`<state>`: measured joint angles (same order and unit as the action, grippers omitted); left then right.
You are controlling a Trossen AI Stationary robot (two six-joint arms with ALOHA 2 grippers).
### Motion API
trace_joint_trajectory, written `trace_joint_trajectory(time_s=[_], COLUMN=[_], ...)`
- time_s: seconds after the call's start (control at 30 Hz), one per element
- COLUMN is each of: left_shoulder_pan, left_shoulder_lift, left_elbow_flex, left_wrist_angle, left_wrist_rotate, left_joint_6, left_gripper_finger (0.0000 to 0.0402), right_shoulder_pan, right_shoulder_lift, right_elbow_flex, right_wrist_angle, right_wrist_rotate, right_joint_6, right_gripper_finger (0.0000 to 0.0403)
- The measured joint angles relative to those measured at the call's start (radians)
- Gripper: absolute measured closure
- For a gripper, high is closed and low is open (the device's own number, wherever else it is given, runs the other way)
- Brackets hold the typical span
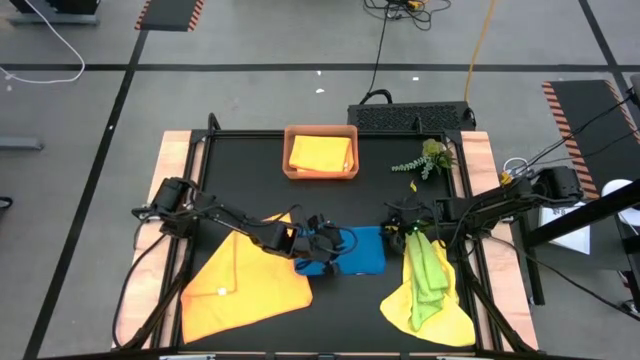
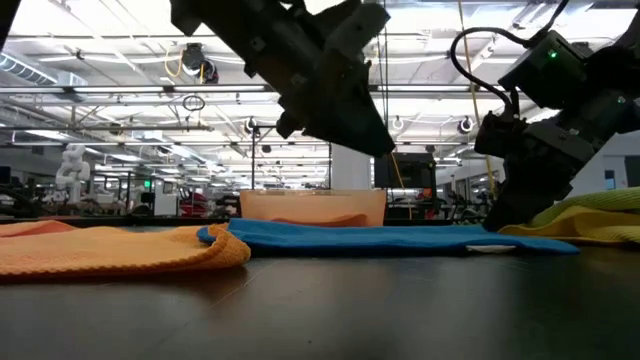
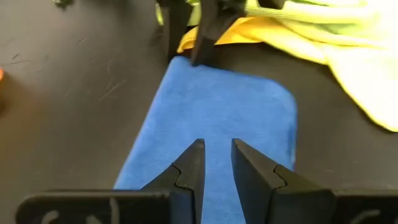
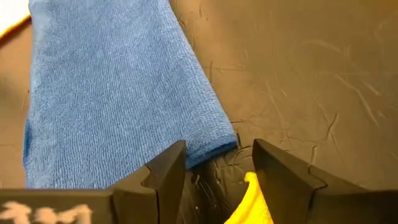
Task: Fold microfiber towels
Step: Fold the blue towel
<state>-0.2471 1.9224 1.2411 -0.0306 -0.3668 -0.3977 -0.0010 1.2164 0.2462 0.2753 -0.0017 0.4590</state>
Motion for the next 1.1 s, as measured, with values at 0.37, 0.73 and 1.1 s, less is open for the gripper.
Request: trace_joint_trajectory(time_s=[0.37,0.73,1.1], left_shoulder_pan=[0.051,0.091,0.102], left_shoulder_lift=[0.062,0.079,0.092], left_elbow_flex=[0.0,0.0,0.0], left_wrist_angle=[0.081,0.128,0.167], left_wrist_rotate=[0.048,0.078,0.102], left_joint_6=[0.021,0.036,0.129], left_gripper_finger=[0.0321,0.0321,0.0318], right_shoulder_pan=[0.0,0.0,0.021], right_shoulder_lift=[0.002,0.058,0.066], right_elbow_flex=[0.0,0.0,0.0], right_wrist_angle=[0.024,0.082,0.206], right_wrist_rotate=[-0.001,0.0,-0.002], right_joint_6=[0.0,0.0,0.012], right_gripper_finger=[0.0259,0.0288,0.0393])
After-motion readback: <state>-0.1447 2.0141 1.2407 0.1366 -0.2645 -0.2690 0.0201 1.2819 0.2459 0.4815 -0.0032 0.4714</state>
